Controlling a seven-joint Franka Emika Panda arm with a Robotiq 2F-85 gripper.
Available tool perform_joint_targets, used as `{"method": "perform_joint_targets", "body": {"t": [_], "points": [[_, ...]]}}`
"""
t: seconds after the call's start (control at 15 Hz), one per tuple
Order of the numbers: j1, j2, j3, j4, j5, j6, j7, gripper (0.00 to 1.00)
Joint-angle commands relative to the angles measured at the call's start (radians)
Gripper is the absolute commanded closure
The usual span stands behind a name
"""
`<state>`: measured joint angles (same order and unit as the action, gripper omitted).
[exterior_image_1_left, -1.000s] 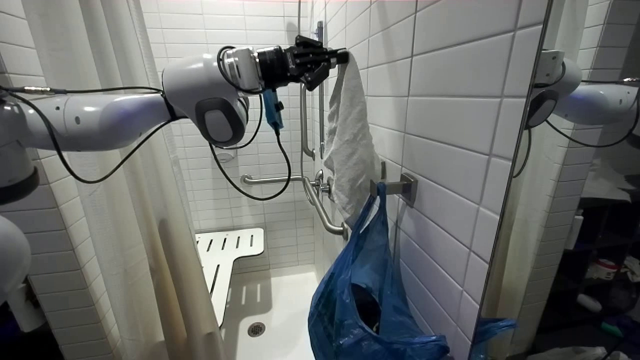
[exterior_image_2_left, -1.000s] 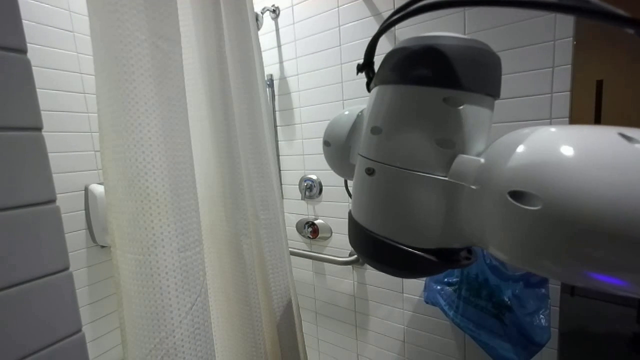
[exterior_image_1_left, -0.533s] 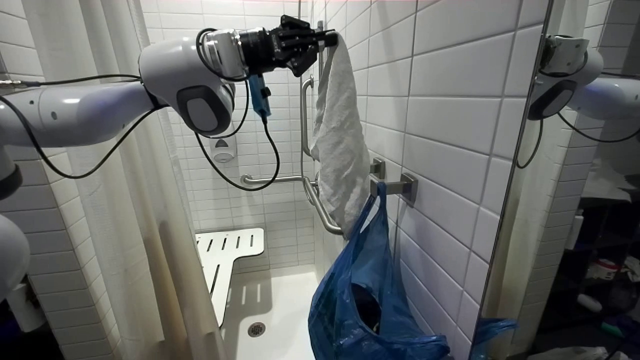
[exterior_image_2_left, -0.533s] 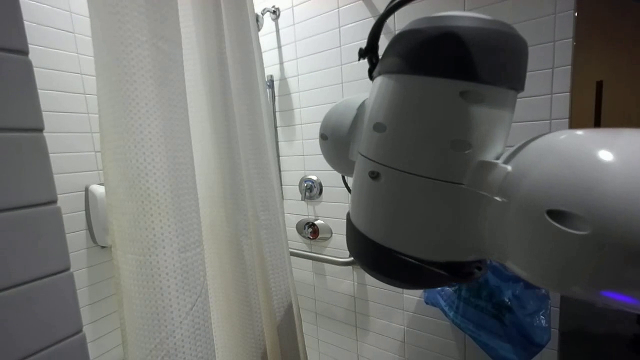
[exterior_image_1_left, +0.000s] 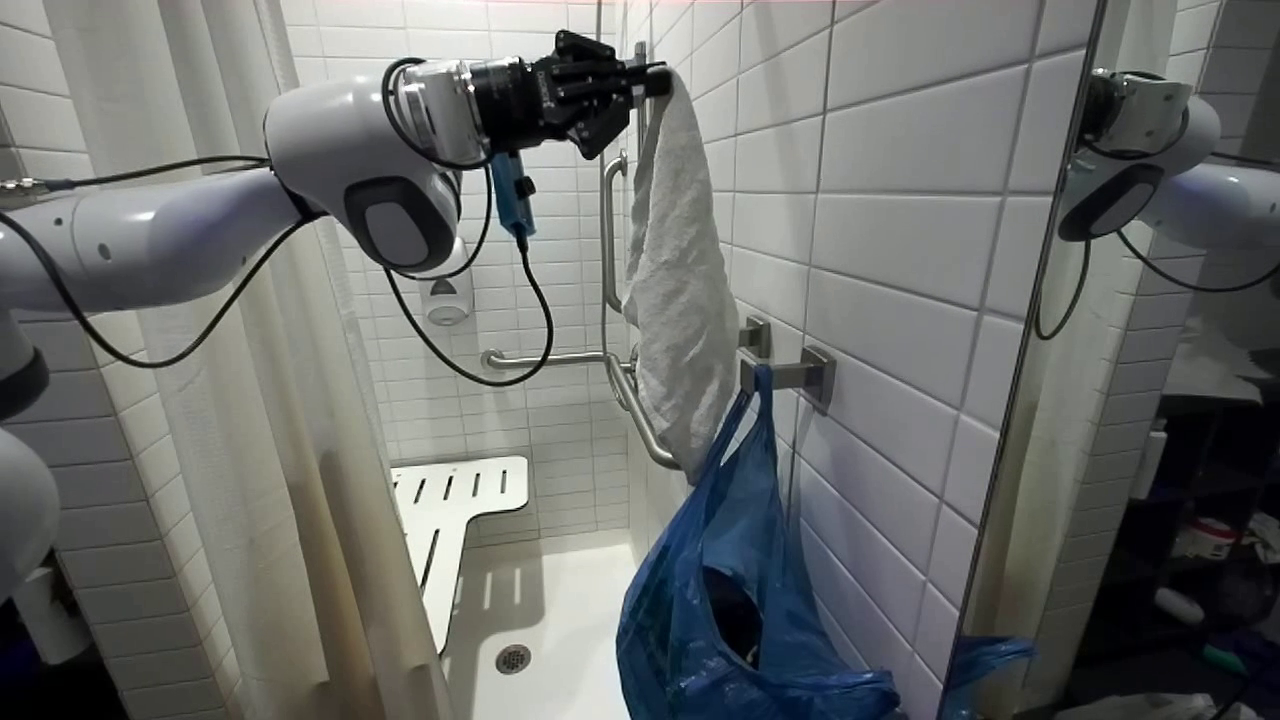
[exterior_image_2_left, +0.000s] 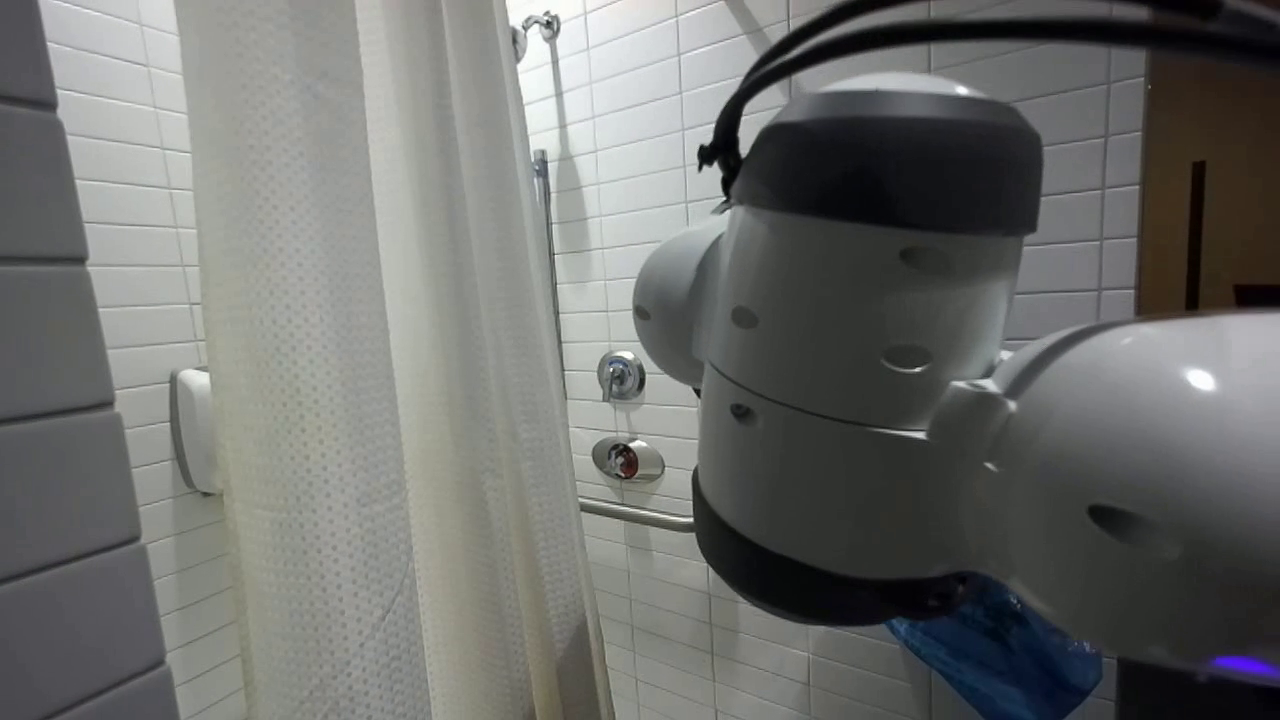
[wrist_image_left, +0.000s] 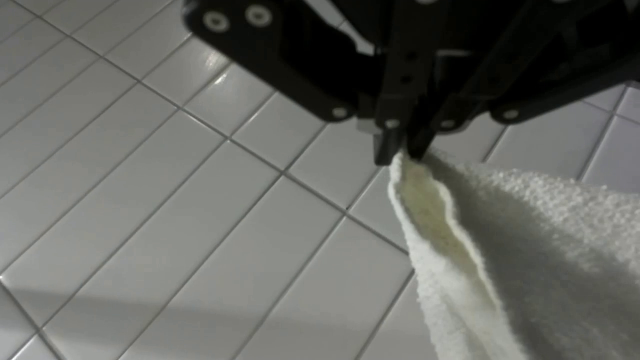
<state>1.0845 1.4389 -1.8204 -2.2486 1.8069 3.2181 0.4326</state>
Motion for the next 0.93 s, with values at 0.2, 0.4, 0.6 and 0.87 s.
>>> {"method": "perform_joint_targets", "body": {"t": [0.2, 0.4, 0.6, 0.87], "points": [[0.029, 0.033, -0.041, -0.031, 0.171, -0.038, -0.162, 0.98], [0.032, 0.033, -0.05, -0.028, 0.283, -0.039, -0.265, 0.98], [0.028, 0.033, -0.06, -0.03, 0.389, -0.045, -0.369, 0.98], [0.006, 0.033, -0.064, -0.028, 0.52, -0.064, -0.49, 0.98]]}}
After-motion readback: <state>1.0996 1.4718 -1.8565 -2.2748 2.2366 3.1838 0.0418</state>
